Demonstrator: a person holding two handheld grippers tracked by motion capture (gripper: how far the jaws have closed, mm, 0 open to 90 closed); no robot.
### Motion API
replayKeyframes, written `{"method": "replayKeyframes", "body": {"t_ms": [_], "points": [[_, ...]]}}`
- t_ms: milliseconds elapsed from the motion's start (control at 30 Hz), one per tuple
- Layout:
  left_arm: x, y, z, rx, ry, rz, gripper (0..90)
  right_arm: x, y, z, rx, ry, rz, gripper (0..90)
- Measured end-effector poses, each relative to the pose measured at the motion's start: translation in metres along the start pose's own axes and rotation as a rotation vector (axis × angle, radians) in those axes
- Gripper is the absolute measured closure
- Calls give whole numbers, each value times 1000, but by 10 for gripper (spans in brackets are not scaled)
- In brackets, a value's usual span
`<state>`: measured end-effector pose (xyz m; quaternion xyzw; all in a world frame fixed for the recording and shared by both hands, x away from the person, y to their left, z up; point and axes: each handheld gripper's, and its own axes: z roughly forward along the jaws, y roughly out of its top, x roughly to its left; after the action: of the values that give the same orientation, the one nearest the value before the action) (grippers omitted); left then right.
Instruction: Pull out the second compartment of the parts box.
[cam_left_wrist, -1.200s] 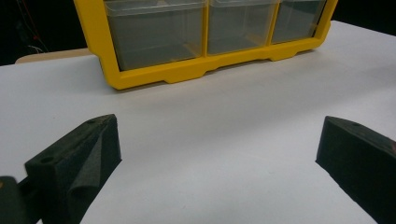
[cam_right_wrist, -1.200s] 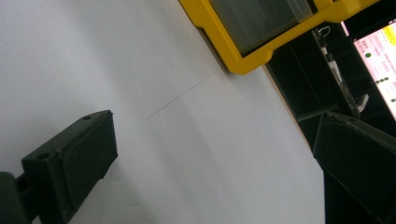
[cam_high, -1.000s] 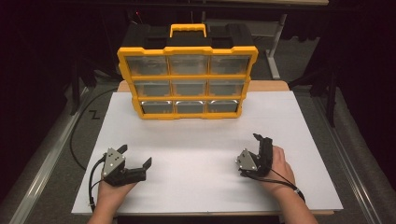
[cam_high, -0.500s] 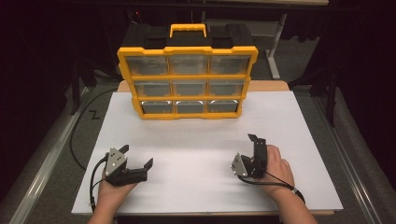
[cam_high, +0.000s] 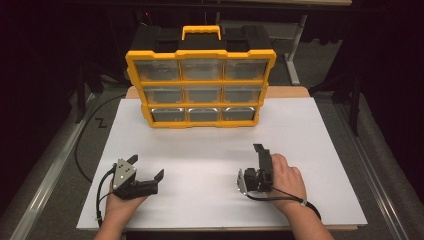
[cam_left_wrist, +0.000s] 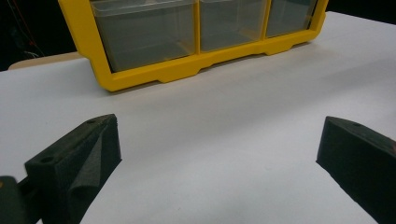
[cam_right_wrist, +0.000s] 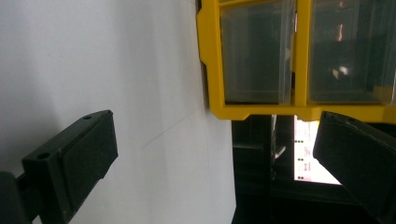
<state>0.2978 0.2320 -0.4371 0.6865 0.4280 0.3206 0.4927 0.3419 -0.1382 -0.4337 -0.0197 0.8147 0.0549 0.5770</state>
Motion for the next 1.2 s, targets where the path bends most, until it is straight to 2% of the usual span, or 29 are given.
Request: {"method": "replayKeyframes", "body": {"t_ms": [233,300,333,433,567,800,900,933,1000,1067,1133,1200], "points": [[1,-1,-1,-10,-2,19,5,3,13,9,20,5,-44,12],[3,-1,0,-8,3,38,5,3,14,10,19,2,-46,16],[6,-2,1,-8,-1,35,5,3,17,13,18,-13,-48,28],[9,-1,3,-12,-6,22,5,3,20,16,27,-15,-40,29],[8,-1,5,-5,-4,36,7,1,29,18,30,-45,-39,46],[3,-1,5,7,-28,43,7,-14,44,23,34,-99,-38,60],[2,0,3,3,-26,47,7,-21,49,24,33,-109,-21,84],[3,0,3,1,-25,43,7,-27,53,26,29,-129,-27,103],[3,0,3,0,-22,44,7,-28,53,27,32,-131,-21,109],[3,0,3,-1,-24,46,7,-38,60,30,13,-161,-32,146],[2,0,3,-4,-26,44,7,-39,62,31,10,-167,-22,155],[2,0,3,-3,-27,45,7,-48,68,37,-6,-193,-19,176]]}}
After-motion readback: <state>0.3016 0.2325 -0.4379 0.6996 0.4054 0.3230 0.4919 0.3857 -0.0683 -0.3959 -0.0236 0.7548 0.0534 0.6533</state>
